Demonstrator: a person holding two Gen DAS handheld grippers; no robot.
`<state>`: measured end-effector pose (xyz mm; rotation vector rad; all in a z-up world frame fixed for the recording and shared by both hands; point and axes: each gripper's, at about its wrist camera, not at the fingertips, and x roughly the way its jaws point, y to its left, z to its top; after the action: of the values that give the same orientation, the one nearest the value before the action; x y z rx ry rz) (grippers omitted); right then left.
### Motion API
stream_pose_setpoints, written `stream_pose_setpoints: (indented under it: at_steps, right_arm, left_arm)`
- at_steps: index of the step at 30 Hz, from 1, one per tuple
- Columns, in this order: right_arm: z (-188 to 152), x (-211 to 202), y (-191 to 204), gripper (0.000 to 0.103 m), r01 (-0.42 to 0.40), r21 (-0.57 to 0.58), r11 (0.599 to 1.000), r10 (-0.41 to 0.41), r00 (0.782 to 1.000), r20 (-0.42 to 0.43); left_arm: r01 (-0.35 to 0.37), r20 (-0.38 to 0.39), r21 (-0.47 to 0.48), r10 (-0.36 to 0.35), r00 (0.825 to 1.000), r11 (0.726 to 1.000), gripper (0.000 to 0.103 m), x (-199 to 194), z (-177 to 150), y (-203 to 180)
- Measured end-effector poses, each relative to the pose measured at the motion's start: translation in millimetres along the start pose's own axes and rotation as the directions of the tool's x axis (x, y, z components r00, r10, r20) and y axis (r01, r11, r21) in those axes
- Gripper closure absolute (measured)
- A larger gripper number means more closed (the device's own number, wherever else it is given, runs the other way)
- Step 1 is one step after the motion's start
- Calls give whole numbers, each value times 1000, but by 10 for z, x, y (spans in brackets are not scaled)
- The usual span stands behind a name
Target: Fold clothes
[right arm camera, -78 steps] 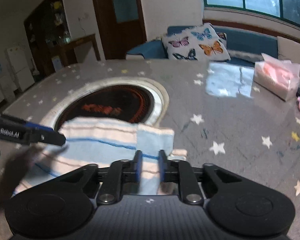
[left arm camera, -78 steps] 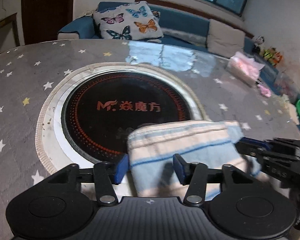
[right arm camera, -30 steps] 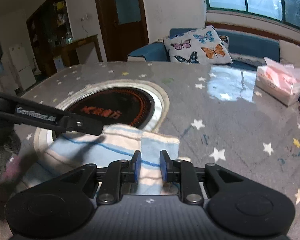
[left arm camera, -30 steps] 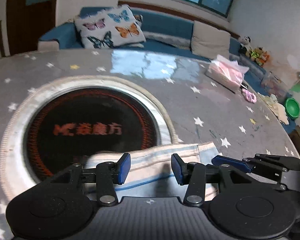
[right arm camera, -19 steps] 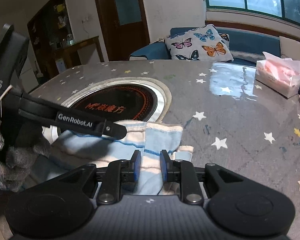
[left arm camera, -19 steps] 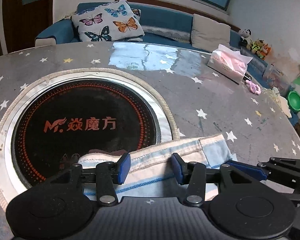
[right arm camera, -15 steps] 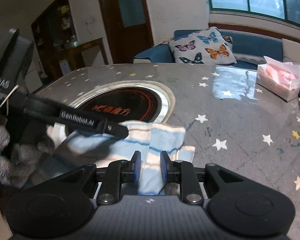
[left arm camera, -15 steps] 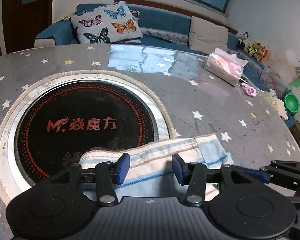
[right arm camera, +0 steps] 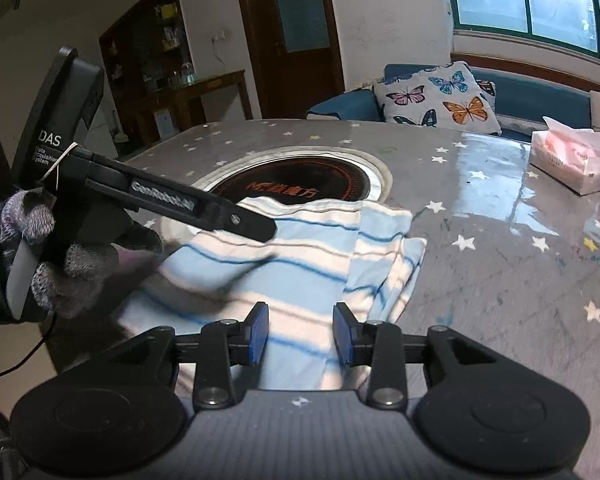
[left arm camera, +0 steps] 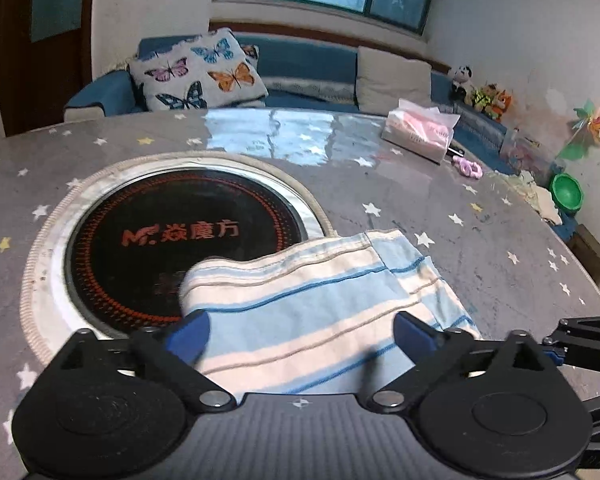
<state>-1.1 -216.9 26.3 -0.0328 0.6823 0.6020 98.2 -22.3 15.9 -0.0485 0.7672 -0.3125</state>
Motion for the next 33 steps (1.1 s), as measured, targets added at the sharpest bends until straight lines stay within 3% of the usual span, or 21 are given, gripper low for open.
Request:
stream_pose_setpoints:
  at_steps: [7, 17, 24, 33]
  right_arm:
    - [-215, -36, 13, 61, 15, -6, 1000, -16, 1000, -22]
    - [-106, -113, -15, 61, 33, 38, 999, -34, 999, 22]
    - [-57, -56, -125, 60, 57, 96, 994, -59, 998, 17]
    - [-30, 187, -407, 59, 90, 260, 961, -85, 996, -33]
  left_arm:
    - [-40, -9, -60, 39, 999, 997, 0, -146, -121, 161]
    - [-139, -42, -86, 135, 990, 987, 0, -266, -368, 320]
    - [-129, -45, -98, 125, 991, 987, 2, -246, -402, 334]
    - [-94, -74, -143, 84, 994, 985, 19, -146, -382, 362]
